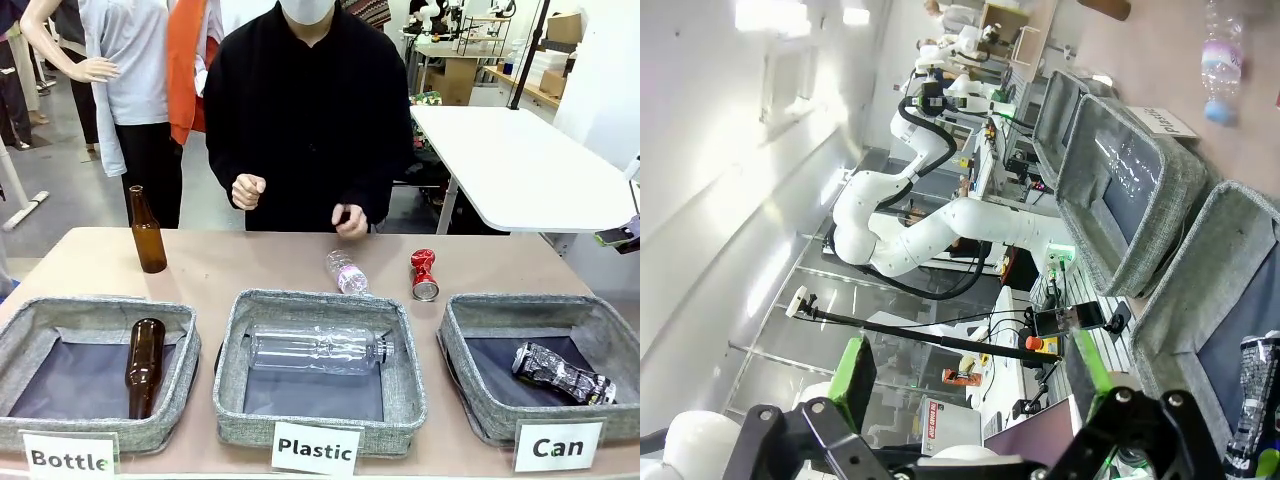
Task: Sort the can waste into the basket.
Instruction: Pick up the can waste from the table and place it in the right Fabric basket.
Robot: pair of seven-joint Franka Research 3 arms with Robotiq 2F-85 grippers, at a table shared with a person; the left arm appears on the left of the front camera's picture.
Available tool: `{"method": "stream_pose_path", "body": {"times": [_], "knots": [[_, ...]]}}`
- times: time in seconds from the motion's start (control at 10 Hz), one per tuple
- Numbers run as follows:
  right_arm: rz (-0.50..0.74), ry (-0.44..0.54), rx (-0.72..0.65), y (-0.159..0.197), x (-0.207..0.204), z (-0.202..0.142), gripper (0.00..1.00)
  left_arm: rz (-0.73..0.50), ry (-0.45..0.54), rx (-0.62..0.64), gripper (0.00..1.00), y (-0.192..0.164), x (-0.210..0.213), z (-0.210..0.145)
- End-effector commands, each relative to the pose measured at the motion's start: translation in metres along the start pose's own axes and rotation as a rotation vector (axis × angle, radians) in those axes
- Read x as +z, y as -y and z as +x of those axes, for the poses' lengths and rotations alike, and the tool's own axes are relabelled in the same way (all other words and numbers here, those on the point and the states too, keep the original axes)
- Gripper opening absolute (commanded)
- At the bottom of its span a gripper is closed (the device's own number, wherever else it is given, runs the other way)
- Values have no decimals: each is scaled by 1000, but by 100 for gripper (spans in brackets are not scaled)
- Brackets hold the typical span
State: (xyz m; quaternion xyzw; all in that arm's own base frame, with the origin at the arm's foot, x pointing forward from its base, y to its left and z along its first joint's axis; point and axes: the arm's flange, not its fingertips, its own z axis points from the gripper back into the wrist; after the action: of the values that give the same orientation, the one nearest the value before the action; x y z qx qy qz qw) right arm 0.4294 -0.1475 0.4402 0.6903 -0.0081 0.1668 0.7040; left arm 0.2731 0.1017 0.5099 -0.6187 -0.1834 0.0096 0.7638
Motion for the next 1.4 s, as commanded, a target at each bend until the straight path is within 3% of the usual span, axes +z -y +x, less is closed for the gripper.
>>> {"method": "stream_pose_path", "body": {"times": [0.0, 0.2, 0.5, 0.8, 0.9, 1.0, 1.1, 1.3], "knots": [[0, 0, 0, 0, 0, 0, 100, -3, -9, 1, 100, 1, 1, -3], [-185, 17, -132, 2, -31, 37, 100, -3, -9, 1, 100, 1, 1, -3], [-462, 134, -393, -2, -98, 105, 100, -3, -9, 1, 100, 1, 1, -3], [-740, 271, -559, 33, -162, 192, 100, -3, -9, 1, 100, 1, 1, -3], [-784, 251, -602, 42, -162, 211, 100, -3, -9, 1, 100, 1, 1, -3], [-734, 228, -598, 36, -152, 209, 100, -3, -9, 1, 100, 1, 1, -3], [-647, 195, -553, 8, -123, 178, 100, -3, -9, 1, 100, 1, 1, -3], [-449, 299, -464, -42, -46, 77, 100, -3, -9, 1, 100, 1, 1, -3]]}}
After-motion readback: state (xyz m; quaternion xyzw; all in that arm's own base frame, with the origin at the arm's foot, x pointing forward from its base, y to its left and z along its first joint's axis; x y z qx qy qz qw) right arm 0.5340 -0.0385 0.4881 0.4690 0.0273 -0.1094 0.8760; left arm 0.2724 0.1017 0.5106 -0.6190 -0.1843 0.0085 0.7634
